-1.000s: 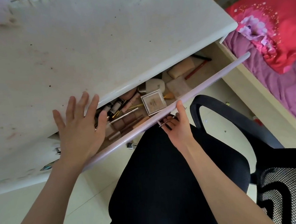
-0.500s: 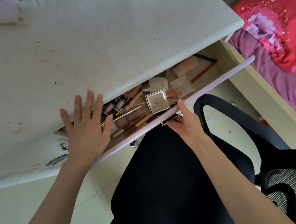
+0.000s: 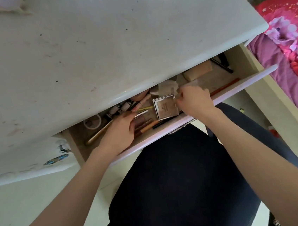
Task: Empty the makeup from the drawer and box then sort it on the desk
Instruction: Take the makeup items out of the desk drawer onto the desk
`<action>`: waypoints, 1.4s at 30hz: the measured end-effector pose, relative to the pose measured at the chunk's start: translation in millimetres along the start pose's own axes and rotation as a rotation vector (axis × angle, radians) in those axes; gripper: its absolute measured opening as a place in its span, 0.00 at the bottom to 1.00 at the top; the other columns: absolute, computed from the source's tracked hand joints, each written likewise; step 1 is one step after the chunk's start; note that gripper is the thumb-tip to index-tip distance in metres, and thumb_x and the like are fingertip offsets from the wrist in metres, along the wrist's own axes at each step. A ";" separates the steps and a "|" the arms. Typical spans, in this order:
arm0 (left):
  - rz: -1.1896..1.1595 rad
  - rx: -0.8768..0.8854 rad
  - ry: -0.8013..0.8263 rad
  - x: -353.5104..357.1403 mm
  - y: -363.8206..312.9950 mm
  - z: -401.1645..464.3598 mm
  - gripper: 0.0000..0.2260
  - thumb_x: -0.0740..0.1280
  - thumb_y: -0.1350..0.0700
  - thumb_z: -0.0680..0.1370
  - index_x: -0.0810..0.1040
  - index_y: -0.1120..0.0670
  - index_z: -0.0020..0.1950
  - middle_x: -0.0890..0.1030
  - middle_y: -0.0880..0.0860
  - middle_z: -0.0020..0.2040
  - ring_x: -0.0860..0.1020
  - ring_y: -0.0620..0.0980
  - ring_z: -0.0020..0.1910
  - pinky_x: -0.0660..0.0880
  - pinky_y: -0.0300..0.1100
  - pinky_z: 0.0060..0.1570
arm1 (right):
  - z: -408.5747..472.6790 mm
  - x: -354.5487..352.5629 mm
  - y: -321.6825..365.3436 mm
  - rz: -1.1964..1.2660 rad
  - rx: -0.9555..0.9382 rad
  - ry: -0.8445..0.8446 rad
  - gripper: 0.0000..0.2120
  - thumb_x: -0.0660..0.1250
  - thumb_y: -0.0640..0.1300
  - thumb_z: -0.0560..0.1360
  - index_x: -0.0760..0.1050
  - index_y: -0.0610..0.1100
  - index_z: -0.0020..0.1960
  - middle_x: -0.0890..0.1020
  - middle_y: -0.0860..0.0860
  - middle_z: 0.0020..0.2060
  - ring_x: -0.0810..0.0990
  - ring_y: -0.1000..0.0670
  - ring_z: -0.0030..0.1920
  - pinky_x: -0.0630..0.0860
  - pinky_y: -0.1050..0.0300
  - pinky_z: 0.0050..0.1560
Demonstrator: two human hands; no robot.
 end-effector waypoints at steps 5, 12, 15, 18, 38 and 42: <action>0.192 -0.094 0.077 13.8 6.7 9.1 0.19 0.60 0.62 0.77 0.70 0.53 0.67 0.68 0.58 0.66 0.72 0.60 0.61 0.70 0.54 0.60 | 24.5 28.9 5.8 0.123 0.141 0.210 0.14 0.58 0.36 0.76 0.69 0.34 0.60 0.75 0.37 0.57 0.75 0.39 0.56 0.71 0.54 0.47; 0.357 -0.131 0.117 14.3 0.4 25.5 0.23 0.69 0.50 0.73 0.69 0.56 0.65 0.70 0.57 0.62 0.72 0.58 0.60 0.72 0.51 0.56 | 39.6 44.2 7.7 0.254 0.198 0.335 0.24 0.69 0.47 0.74 0.68 0.37 0.64 0.76 0.43 0.60 0.74 0.43 0.60 0.68 0.59 0.47; 0.394 -0.138 0.121 14.6 -1.1 26.6 0.20 0.68 0.55 0.74 0.69 0.57 0.64 0.69 0.57 0.62 0.73 0.58 0.59 0.73 0.51 0.53 | 37.3 46.0 10.5 0.243 0.138 0.359 0.24 0.68 0.48 0.75 0.69 0.38 0.66 0.76 0.42 0.60 0.74 0.43 0.60 0.67 0.60 0.47; 0.446 -0.139 0.073 13.8 -1.0 26.1 0.17 0.65 0.60 0.75 0.69 0.57 0.63 0.70 0.56 0.60 0.75 0.58 0.56 0.74 0.50 0.48 | 34.1 44.8 15.2 0.234 0.063 0.354 0.20 0.64 0.44 0.77 0.68 0.39 0.66 0.76 0.42 0.59 0.75 0.43 0.59 0.67 0.60 0.46; -0.173 -0.006 -0.232 -115.6 -27.7 -43.9 0.09 0.67 0.57 0.73 0.74 0.47 0.51 0.72 0.46 0.47 0.73 0.41 0.41 0.66 0.31 0.45 | -53.5 -85.1 86.8 0.578 -0.414 -0.356 0.05 0.66 0.39 0.75 0.75 0.46 0.50 0.78 0.59 0.42 0.76 0.58 0.43 0.74 0.67 0.46; -0.082 -0.159 -0.410 -162.8 20.9 -32.6 0.14 0.67 0.56 0.74 0.75 0.54 0.59 0.73 0.51 0.51 0.71 0.45 0.45 0.64 0.34 0.47 | -29.9 -84.3 147.5 0.219 -0.583 -0.586 0.06 0.64 0.40 0.72 0.78 0.40 0.47 0.82 0.47 0.43 0.80 0.44 0.42 0.77 0.52 0.37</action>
Point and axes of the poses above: each hand's wrist, its own z-axis towards the middle knuckle, its own x-axis out of the palm, y = z × x, the point moved 6 cm from there along z, towards the middle knuckle
